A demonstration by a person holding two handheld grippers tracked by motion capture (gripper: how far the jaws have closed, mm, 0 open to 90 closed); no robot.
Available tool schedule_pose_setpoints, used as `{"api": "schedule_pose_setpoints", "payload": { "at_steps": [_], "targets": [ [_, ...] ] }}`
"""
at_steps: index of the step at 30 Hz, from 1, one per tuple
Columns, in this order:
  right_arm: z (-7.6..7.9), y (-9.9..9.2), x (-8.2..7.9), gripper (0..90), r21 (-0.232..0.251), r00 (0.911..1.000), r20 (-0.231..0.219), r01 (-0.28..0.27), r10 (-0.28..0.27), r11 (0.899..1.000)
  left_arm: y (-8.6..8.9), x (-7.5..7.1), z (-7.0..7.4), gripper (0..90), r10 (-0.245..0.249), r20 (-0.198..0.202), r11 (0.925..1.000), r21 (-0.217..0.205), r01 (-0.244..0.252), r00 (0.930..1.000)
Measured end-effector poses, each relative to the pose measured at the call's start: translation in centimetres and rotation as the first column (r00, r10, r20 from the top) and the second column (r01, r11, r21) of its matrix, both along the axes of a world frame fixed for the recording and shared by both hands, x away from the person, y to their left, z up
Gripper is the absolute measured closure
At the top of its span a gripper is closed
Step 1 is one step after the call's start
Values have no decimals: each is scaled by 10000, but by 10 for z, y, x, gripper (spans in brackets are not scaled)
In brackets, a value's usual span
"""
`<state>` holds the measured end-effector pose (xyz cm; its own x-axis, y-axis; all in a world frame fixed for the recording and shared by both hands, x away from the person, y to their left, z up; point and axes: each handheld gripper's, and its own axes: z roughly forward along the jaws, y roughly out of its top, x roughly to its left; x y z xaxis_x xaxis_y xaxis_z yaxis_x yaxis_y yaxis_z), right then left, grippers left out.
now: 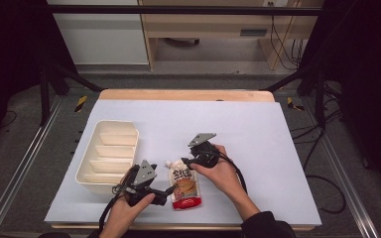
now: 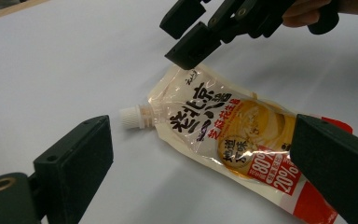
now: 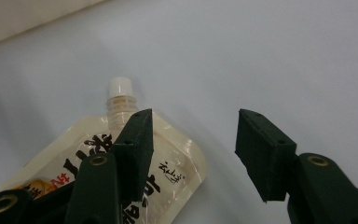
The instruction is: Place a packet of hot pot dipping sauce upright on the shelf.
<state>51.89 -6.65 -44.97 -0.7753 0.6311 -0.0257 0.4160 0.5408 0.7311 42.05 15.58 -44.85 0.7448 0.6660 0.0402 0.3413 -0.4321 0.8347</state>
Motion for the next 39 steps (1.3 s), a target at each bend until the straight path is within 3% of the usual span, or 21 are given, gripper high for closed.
{"api": "schedule_pose_setpoints", "payload": {
  "at_steps": [3, 8, 12, 17, 23, 29, 35, 39],
  "targets": [
    [-4, 3, 3, 453, -6, 9991, -359, -246, 246, 9997, 1, 0, 0, 60, 8, 10, 10000, -18, -8, 10000],
    [-10, 8, 3, 450, -287, 9978, -571, -342, 325, 9990, 1, 0, 1, 61, -18, -33, 10000, -19, 18, 10000],
    [-13, 6, 5, 498, -81, 9946, -955, -418, 408, 9991, 1, 1, 0, 65, -48, -63, 10000, -40, 48, 10000],
    [-9, 7, 1, 582, -226, 9952, -773, -613, 594, 9979, 2, 2, 1, 67, -51, -122, 9999, -93, 50, 9999],
    [0, 5, -12, 623, -63, 9933, -792, -846, 838, 9964, 3, 2, 2, 70, -130, -134, 9998, -127, 128, 9998],
    [-6, 3, -22, 656, -280, 9876, -1241, -1001, 959, 9946, 2, 2, 2, 71, -227, -80, 9997, -57, 227, 9997],
    [-8, 5, -22, 787, -355, 9898, -1104, -941, 896, 9949, 0, 1, 1, 71, -327, -116, 9995, 8, 327, 9994],
    [-11, 4, -23, 796, -702, 9891, -1230, -896, 805, 9935, -1, 1, 1, 71, -367, -164, 9993, 44, 368, 9992]
  ]
}}
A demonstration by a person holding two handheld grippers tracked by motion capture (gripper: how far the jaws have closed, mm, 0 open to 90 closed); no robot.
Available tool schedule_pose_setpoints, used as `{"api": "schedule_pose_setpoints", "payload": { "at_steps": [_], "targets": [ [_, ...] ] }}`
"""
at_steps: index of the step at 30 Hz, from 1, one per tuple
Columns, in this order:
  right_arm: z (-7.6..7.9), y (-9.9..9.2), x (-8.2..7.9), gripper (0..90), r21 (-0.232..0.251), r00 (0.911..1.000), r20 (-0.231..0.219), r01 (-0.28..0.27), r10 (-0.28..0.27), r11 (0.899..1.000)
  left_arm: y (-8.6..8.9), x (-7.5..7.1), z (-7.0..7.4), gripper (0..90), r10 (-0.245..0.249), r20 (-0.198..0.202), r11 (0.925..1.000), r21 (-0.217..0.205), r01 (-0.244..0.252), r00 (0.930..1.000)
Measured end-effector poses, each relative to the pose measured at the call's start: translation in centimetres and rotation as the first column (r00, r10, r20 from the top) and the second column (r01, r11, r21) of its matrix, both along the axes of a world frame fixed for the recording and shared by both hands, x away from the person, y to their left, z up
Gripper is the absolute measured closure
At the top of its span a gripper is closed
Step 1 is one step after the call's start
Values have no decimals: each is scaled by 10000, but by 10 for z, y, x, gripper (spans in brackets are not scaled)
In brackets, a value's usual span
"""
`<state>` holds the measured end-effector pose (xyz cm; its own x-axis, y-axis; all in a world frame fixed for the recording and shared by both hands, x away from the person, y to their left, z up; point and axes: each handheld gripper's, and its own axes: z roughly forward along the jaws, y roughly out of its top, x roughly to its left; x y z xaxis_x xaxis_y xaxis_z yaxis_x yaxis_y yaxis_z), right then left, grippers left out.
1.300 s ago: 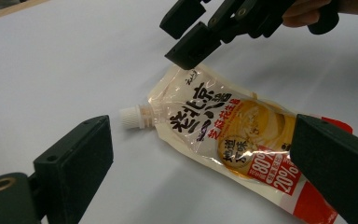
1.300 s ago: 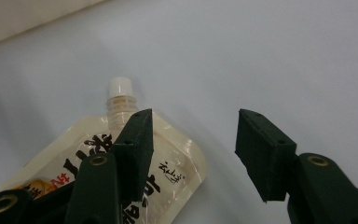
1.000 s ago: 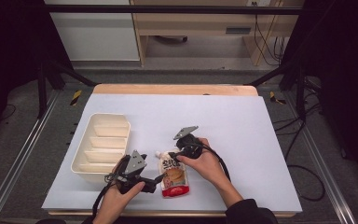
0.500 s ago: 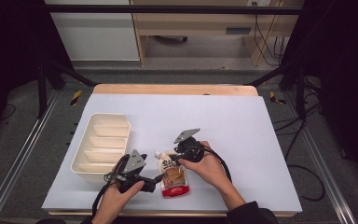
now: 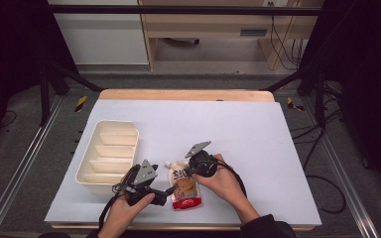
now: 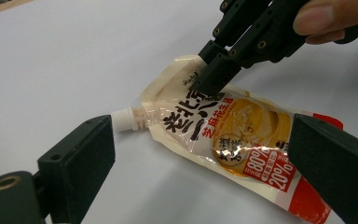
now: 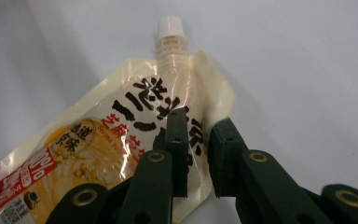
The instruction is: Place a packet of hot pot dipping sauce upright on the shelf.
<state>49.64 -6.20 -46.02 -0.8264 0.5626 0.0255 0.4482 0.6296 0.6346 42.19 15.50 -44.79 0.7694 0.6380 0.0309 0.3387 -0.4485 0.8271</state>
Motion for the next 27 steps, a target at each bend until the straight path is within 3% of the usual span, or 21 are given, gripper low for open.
{"api": "schedule_pose_setpoints", "payload": {
  "at_steps": [3, 6, 16, 22, 27],
  "targets": [
    [0, 1, -1, 806, -63, 10000, 12, 34, -34, 10000, 0, 0, 0, 72, -10, 2, 10000, 7, 10, 10000],
    [2, 2, -1, 894, 70, 9997, 256, 53, -55, 10000, 0, 0, 0, 72, -8, 11, 10000, 11, 8, 10000],
    [10, -3, -3, 900, 458, 9972, 740, -76, 42, 9989, 3, 0, 3, 73, 23, 64, 10000, -40, -22, 10000],
    [29, -11, -6, 900, 807, 9946, 1018, -259, 176, 9964, 1, -2, 3, 73, -122, 39, 9999, 6, 122, 9999],
    [48, -18, -9, 900, 1084, 9875, 1577, -254, 80, 9938, 1, -5, 6, 53, -131, 86, 9999, -17, 131, 9999]
  ]
}}
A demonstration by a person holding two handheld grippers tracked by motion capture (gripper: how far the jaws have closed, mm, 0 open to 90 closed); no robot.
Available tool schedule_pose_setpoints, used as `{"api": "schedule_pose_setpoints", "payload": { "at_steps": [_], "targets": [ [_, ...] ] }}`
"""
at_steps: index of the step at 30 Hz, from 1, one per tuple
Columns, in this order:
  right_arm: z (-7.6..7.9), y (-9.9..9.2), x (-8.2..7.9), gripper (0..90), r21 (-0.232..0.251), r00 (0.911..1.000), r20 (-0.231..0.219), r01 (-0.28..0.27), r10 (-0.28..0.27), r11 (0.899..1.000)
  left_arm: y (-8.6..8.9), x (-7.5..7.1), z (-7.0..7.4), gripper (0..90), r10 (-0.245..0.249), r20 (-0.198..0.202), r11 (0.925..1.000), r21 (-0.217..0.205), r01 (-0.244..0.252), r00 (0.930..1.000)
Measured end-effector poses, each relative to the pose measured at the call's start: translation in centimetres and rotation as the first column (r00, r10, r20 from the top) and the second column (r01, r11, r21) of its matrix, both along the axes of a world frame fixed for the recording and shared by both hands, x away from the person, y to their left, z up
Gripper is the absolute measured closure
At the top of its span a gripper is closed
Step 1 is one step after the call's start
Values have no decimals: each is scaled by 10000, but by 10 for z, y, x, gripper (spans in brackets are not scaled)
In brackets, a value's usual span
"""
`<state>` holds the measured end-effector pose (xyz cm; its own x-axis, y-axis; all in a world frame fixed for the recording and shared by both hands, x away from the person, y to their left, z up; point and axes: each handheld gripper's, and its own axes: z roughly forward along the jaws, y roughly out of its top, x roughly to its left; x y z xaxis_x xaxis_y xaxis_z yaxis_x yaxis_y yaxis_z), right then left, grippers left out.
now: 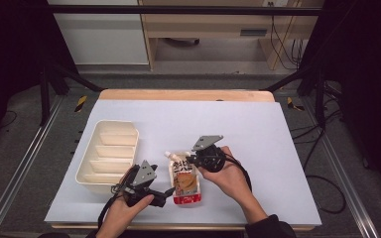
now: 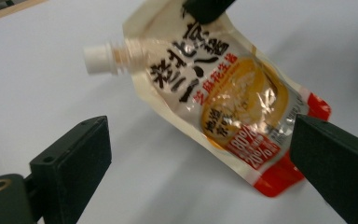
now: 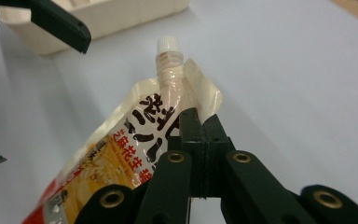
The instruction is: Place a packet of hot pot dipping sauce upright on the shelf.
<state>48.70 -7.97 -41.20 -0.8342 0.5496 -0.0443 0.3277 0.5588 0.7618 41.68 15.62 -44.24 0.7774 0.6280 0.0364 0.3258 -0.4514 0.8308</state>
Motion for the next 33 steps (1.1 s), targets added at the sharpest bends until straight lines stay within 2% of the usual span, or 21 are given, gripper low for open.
{"api": "schedule_pose_setpoints", "payload": {
  "at_steps": [2, 5, 8, 11, 15, 18, 21, 24, 27, 29, 32, 33],
  "targets": [
    [8, -3, -1, 900, 140, 9996, 292, -7, 3, 9999, 0, -1, 2, 53, -144, 13, 9999, 8, 144, 9999],
    [19, -8, -5, 900, 368, 9974, 723, -16, -10, 9993, -2, -4, 5, 46, -407, -48, 9989, -235, 405, 9992],
    [26, -11, -8, 900, 502, 9947, 1025, -149, 97, 9986, -3, -7, 10, 42, -523, 226, 9986, -46, 524, 9984],
    [30, -12, -13, 900, 529, 9915, 1272, -331, 261, 9981, -2, -7, 15, 46, -726, 342, 9973, -28, 728, 9968],
    [35, -12, -18, 900, 311, 9877, 1448, -639, 587, 9975, 2, -7, 40, 55, -1181, 1030, 9916, 641, 1119, 9876],
    [38, -12, -21, 900, 288, 9833, 1532, -1042, 986, 9941, 4, -5, 53, 55, -1274, 1199, 9908, 606, 1208, 9846],
    [40, -10, -24, 900, 279, 9802, 1556, -1280, 1222, 9914, 6, -1, 62, 56, -1362, 1337, 9877, 948, 1242, 9816],
    [42, -7, -27, 900, 410, 9735, 1641, -1682, 1595, 9849, 10, 4, 70, 56, -1421, 1350, 9851, 1163, 1268, 9806],
    [43, -6, -30, 900, 338, 9708, 1687, -1787, 1706, 9833, 16, 9, 75, 56, -1444, 1295, 9825, 1370, 1265, 9810],
    [44, -5, -31, 900, 335, 9692, 1705, -1857, 1774, 9820, 18, 13, 75, 56, -1401, 1221, 9805, 1555, 1204, 9826],
    [44, -2, -32, 900, 366, 9660, 1726, -2019, 1928, 9787, 21, 18, 73, 55, -1483, 1096, 9724, 1972, 1247, 9829],
    [44, -1, -32, 900, 399, 9654, 1707, -2068, 1973, 9776, 21, 20, 72, 55, -1433, 1023, 9731, 1960, 1212, 9844]
  ]
}}
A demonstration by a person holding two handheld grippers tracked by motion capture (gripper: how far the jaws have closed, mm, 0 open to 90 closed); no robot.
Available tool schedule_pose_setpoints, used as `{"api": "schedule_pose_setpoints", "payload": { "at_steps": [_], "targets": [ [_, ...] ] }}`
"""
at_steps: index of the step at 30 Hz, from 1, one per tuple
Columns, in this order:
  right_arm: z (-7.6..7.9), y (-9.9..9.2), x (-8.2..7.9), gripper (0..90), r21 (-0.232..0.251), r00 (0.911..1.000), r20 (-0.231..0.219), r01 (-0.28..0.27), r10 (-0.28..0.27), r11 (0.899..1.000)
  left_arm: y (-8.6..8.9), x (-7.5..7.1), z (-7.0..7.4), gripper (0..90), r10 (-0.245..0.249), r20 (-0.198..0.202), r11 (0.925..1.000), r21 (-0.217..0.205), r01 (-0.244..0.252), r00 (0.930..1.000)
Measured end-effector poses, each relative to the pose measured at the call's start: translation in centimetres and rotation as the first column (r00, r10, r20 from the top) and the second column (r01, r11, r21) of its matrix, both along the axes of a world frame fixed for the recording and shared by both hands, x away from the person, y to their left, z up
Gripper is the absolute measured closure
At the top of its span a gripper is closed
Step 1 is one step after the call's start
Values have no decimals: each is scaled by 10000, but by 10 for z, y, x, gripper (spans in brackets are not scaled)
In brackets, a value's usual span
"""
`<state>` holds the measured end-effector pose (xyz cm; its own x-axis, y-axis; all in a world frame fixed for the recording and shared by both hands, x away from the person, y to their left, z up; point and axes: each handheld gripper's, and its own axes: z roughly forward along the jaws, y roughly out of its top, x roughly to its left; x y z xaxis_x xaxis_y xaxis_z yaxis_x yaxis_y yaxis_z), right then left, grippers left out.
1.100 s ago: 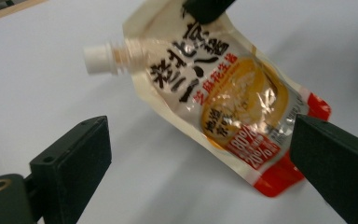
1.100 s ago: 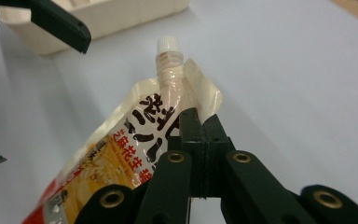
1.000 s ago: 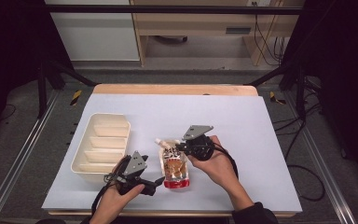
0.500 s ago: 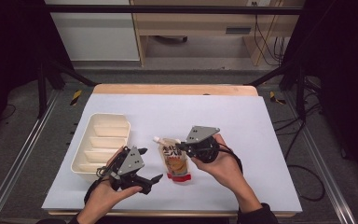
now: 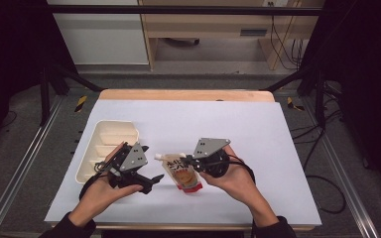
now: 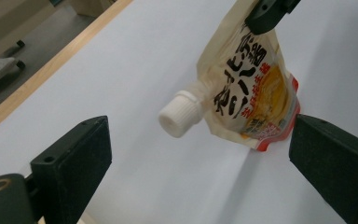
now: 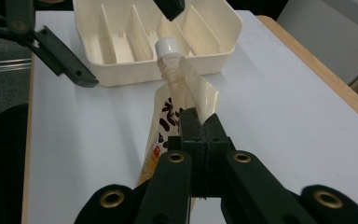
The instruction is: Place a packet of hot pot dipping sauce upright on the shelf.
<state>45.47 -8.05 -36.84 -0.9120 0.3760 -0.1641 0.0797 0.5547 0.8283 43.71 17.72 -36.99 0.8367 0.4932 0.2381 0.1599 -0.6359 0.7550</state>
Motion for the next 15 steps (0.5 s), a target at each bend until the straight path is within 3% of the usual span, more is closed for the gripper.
{"api": "schedule_pose_setpoints", "payload": {
  "at_steps": [5, 8, 9, 13, 15],
  "targets": [
    [1, 3, -1, 900, -70, 10000, 65, -53, 53, 10000, 2, 5, 4, 56, -98, -361, 9999, -87, 95, 9993],
    [1, 4, -2, 900, -39, 9999, 52, -151, 151, 9999, 3, 5, 6, 57, -122, -148, 9987, 488, 130, 9998],
    [1, 4, -2, 900, -31, 9999, 40, -166, 166, 9999, 4, 6, 6, 58, -220, -259, 9981, 574, 235, 9994],
    [1, 6, -2, 900, -6, 9997, 22, -260, 260, 9997, 4, 8, 6, 63, -288, -540, 9967, 745, 328, 9981],
    [1, 6, -3, 900, -12, 9996, 14, -289, 289, 9996, 4, 9, 8, 60, -325, -645, 9976, 588, 363, 9974]
  ]
}}
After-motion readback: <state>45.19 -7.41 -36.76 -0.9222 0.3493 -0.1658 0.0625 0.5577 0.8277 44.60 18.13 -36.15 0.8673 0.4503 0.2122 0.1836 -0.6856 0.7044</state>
